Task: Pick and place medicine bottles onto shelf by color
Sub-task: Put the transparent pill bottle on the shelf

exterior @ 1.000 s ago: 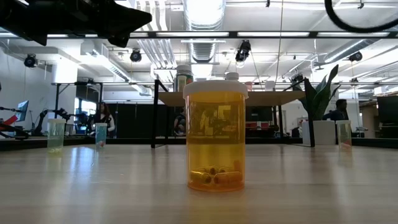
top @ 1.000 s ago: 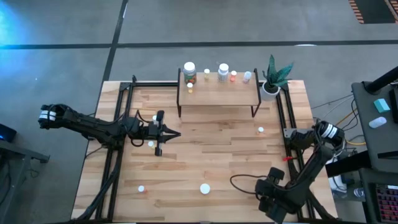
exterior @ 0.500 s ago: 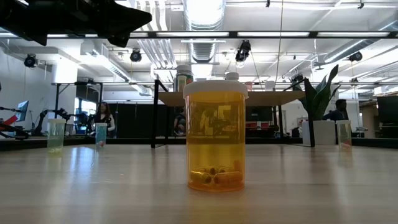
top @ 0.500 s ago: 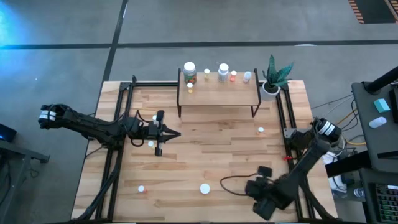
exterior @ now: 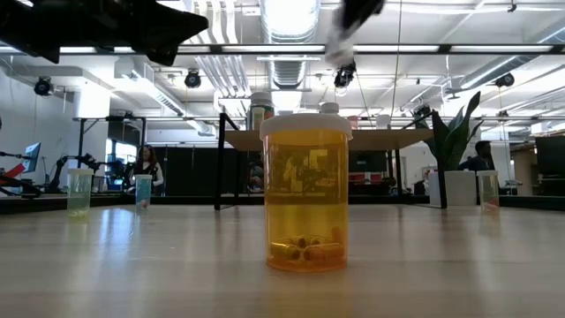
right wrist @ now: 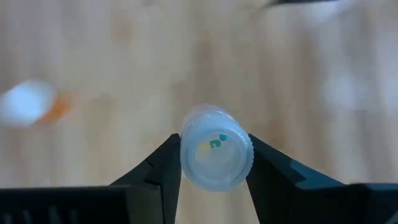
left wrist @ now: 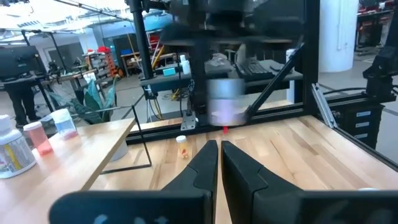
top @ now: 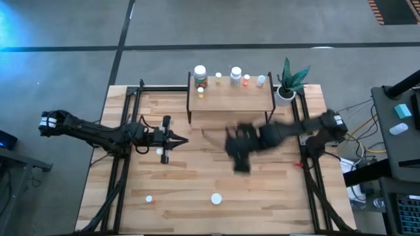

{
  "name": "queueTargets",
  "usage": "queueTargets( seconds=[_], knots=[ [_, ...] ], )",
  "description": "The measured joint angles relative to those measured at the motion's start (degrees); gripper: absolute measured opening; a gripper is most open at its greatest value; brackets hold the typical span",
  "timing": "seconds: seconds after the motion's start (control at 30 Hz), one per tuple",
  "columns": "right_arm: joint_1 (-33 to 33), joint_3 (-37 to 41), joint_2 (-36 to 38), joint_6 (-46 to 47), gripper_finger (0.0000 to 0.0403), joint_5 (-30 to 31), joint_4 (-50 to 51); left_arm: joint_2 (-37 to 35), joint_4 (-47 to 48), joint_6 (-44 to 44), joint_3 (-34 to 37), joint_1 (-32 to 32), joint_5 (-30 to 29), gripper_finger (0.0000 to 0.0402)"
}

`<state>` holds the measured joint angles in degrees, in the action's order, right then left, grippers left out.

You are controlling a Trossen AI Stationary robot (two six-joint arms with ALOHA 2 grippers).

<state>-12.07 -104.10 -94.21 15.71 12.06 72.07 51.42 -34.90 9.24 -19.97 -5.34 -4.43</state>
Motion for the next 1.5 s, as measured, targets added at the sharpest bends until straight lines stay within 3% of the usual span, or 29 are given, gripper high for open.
queueTargets(
  seconds=[0.1,0.27,0.47,0.87,1.37,1.5],
  knots=[
    [11.43,-3.5,-0.63,-5.94,0.0136,-0.24,-2.27,-0.65,0.45,-1.08,0.57,0.01,-0.19,0.0002],
    [28.4,-8.69,-5.53,-10.2,0.014,-6.33,-7.82,0.21,0.56,-1.45,0.73,0.0,-0.19,0.0002],
    [38.64,-16.13,-14.68,-9.34,0.0141,-10.77,-6.37,2.06,0.38,-1.56,0.73,0.0,-0.19,0.0002],
    [39.95,-29.17,-24.1,-9.69,0.0143,-13.46,0.02,2.45,-0.63,-2.94,0.64,-0.02,-0.17,0.0002],
    [39.87,-29.83,-25.32,-12.99,0.015,-11.92,1.21,2.56,-0.59,-5.93,0.31,-0.04,-0.17,0.0002],
    [39.86,-29.81,-25.32,-13.52,0.0168,-11.58,1.2,2.56,-0.56,-5.93,0.29,-0.04,-0.16,0.0002]
  ],
)
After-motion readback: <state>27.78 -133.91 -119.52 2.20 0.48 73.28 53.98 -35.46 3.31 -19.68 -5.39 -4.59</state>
